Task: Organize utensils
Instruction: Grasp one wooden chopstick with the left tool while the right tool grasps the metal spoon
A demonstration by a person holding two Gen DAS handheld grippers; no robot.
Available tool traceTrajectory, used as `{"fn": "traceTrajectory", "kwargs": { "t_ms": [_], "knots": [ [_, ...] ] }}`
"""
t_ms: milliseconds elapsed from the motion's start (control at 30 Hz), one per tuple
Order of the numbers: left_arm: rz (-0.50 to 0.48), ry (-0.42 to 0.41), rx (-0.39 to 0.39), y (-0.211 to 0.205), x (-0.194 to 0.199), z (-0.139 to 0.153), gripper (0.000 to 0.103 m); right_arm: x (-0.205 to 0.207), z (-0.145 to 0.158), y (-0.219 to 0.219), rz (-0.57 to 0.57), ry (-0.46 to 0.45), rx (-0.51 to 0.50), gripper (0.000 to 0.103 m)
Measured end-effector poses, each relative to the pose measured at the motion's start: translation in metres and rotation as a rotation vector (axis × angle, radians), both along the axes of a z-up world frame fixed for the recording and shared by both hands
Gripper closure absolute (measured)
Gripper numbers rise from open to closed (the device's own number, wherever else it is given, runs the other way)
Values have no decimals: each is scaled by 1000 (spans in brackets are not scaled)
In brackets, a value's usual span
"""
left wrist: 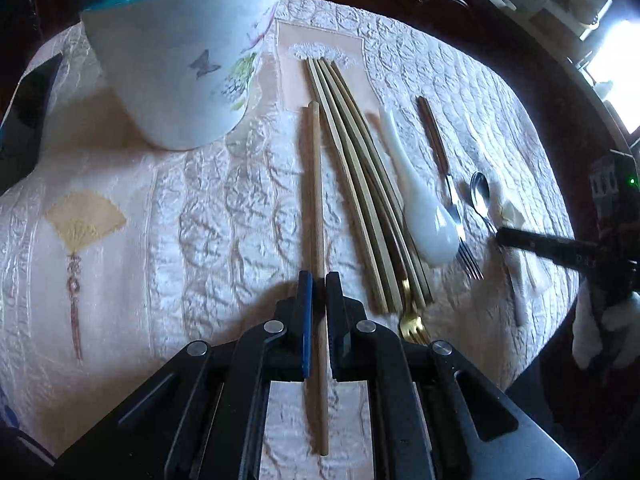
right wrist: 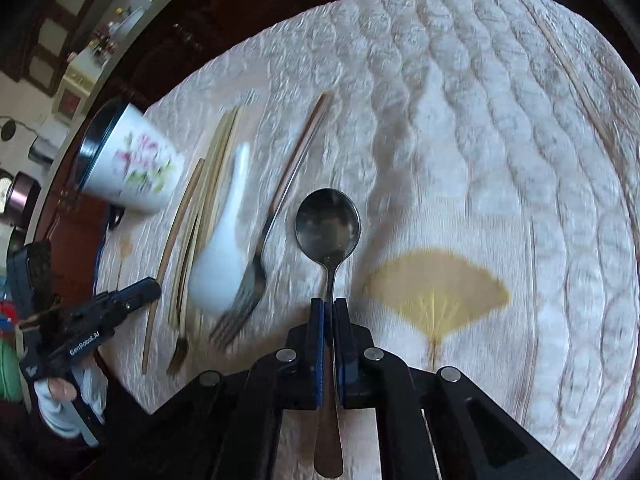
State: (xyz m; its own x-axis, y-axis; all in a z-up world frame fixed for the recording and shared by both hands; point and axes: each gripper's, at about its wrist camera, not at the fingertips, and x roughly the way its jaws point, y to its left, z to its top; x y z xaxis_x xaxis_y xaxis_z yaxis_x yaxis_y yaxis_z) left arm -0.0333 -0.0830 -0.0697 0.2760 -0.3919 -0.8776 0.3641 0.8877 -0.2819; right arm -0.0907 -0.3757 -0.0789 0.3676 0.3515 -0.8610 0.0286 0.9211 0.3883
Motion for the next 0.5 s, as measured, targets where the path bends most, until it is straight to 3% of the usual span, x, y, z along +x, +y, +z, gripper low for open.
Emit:
{"fn": "traceTrajectory", "kwargs": {
  "t_ms": [67,100,167,300,500],
  "knots": [
    [10,-8,-19,0,4,4,95,3,6,-2,-11,-39,-39,87],
    [22,-22,-27,0,8,6,90,5,8,-4,-16,-53,-48,76],
    [37,-45,-48,-2,18,10,58,13,13,-7,-18,-86,-46,72],
    [38,-66,-49,-14,37,10,47,31,9,-7,23,-116,-70,69],
    [27,-75,31,-33,54,-1,47,46,-2,0,59,-129,-39,72]
  ]
}}
